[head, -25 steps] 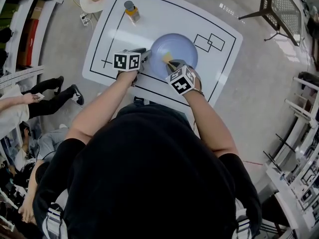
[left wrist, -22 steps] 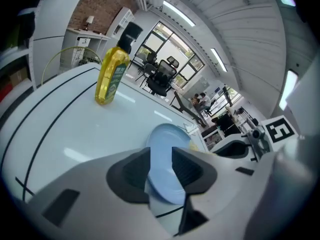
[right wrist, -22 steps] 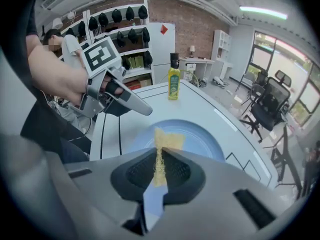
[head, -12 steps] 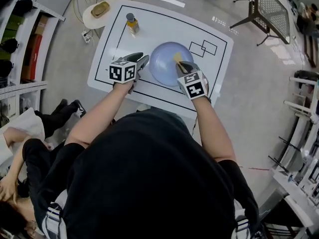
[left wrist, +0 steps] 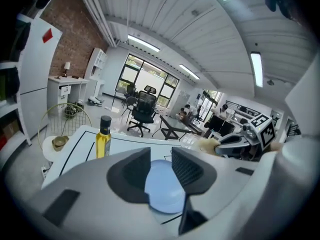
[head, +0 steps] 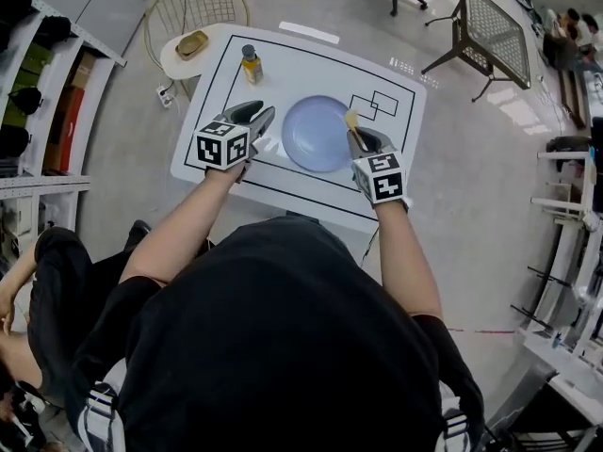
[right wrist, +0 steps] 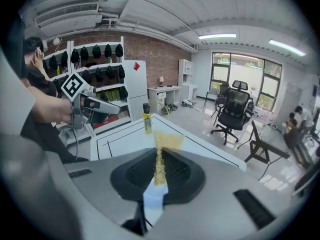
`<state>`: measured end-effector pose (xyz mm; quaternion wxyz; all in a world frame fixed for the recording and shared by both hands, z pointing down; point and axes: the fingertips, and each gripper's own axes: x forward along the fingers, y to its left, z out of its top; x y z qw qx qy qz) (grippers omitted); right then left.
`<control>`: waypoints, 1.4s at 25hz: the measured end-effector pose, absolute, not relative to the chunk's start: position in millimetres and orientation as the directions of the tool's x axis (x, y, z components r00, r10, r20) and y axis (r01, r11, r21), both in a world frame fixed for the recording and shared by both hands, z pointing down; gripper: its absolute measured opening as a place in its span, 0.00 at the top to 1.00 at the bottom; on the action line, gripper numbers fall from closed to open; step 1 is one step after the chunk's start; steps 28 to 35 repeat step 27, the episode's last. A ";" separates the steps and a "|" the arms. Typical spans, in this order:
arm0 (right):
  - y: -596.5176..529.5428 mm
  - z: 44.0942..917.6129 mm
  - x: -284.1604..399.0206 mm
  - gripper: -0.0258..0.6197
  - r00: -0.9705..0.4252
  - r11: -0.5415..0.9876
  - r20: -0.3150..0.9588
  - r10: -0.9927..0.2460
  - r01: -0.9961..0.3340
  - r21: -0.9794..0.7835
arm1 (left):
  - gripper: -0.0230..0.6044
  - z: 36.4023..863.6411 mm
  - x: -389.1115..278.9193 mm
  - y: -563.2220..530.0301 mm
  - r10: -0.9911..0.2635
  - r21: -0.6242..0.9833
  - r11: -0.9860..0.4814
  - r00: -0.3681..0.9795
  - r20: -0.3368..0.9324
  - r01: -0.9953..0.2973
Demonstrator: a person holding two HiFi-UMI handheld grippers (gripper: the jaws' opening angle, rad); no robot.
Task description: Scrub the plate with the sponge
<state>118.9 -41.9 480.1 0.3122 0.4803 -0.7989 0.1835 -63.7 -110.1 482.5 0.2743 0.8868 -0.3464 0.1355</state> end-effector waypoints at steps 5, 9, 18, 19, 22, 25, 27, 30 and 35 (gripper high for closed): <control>-32.4 443.9 119.7 0.92 -0.347 0.448 0.620 -0.704 -0.894 0.009 | 0.75 449.7 -63.9 -99.6 -0.550 0.361 -0.649 0.741 0.385 -0.670; -27.7 416.8 122.9 0.92 -0.338 0.427 0.575 -0.745 -0.904 0.022 | 0.75 424.6 -66.2 -92.2 -0.556 0.329 -0.680 0.754 0.350 -0.655; -14.0 363.9 143.9 0.92 -0.291 0.341 0.456 -0.841 -0.940 0.028 | 0.75 376.7 -81.5 -81.4 -0.585 0.242 -0.722 0.759 0.287 -0.648; -12.0 361.2 145.7 0.92 -0.283 0.331 0.449 -0.847 -0.943 0.031 | 0.75 373.4 -82.9 -80.1 -0.587 0.239 -0.723 0.759 0.281 -0.648; -3.9 357.4 146.9 0.92 -0.265 0.312 0.441 -0.858 -0.949 0.036 | 0.75 366.1 -86.7 -73.0 -0.591 0.229 -0.727 0.760 0.270 -0.647; 5.6 350.5 142.7 0.92 -0.261 0.300 0.419 -0.870 -0.953 0.029 | 0.76 359.2 -92.7 -62.2 -0.593 0.221 -0.730 0.760 0.266 -0.647; 11.7 343.7 139.3 0.92 -0.259 0.292 0.400 -0.879 -0.956 0.025 | 0.76 353.9 -97.1 -55.1 -0.596 0.217 -0.730 0.759 0.263 -0.648; 11.7 343.7 139.3 0.92 -0.259 0.292 0.400 -0.879 -0.956 0.025 | 0.76 353.9 -97.1 -55.1 -0.596 0.217 -0.730 0.759 0.263 -0.648; 11.7 343.7 139.3 0.92 -0.259 0.292 0.400 -0.879 -0.956 0.025 | 0.76 353.9 -97.1 -55.1 -0.596 0.217 -0.730 0.759 0.263 -0.648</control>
